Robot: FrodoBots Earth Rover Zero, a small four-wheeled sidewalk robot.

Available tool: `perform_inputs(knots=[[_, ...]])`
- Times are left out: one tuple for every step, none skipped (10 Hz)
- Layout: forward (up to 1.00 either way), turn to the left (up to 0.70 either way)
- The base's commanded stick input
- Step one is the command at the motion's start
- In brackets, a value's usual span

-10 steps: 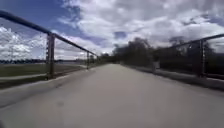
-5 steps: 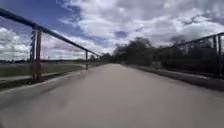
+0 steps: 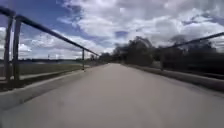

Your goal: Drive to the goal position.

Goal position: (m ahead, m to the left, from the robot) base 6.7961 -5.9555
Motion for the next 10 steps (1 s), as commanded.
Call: perform_inputs(knots=[[1.00,0.00],[1.00,0.00],[1.00,0.00],[1.00,0.00],[1.00,0.00],[1.00,0.00],[1.00,-0.02],[1.00,-0.11],[1.00,-0.35],[1.00,-0.37]])
